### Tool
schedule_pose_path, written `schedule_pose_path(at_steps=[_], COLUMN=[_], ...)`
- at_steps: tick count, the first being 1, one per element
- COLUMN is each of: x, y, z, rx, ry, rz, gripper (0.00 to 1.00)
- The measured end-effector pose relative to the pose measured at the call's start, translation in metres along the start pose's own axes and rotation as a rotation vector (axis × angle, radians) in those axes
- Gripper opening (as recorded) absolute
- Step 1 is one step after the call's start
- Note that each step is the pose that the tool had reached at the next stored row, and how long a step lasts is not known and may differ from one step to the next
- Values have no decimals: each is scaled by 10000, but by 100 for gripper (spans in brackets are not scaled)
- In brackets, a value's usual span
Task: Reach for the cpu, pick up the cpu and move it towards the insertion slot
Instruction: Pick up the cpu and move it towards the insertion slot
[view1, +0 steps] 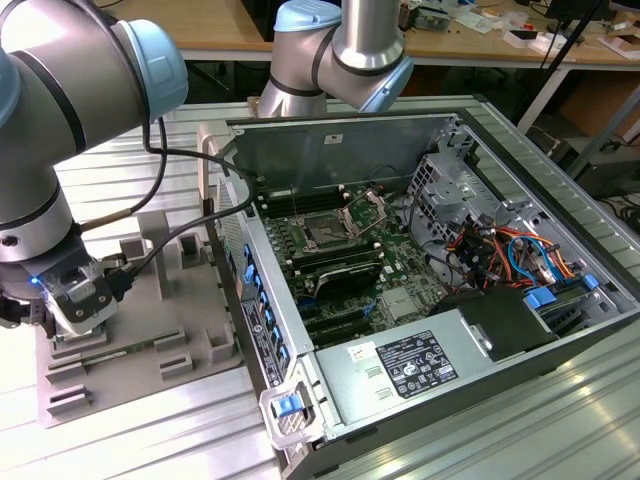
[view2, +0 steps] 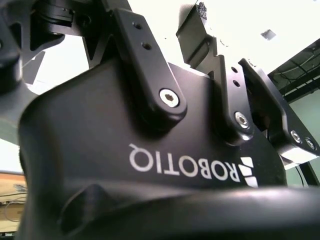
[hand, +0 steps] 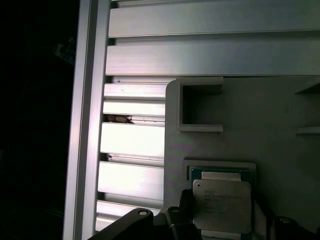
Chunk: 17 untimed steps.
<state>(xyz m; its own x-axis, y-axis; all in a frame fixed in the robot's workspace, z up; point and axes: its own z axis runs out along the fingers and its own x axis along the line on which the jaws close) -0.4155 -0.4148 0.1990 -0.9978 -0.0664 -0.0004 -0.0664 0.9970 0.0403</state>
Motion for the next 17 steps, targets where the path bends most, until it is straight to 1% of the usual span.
schedule_pose_path(at_steps=[17], x=[0], y=[2], z=[-41], rx=[0], ry=[0], rz=[0], gripper=[55])
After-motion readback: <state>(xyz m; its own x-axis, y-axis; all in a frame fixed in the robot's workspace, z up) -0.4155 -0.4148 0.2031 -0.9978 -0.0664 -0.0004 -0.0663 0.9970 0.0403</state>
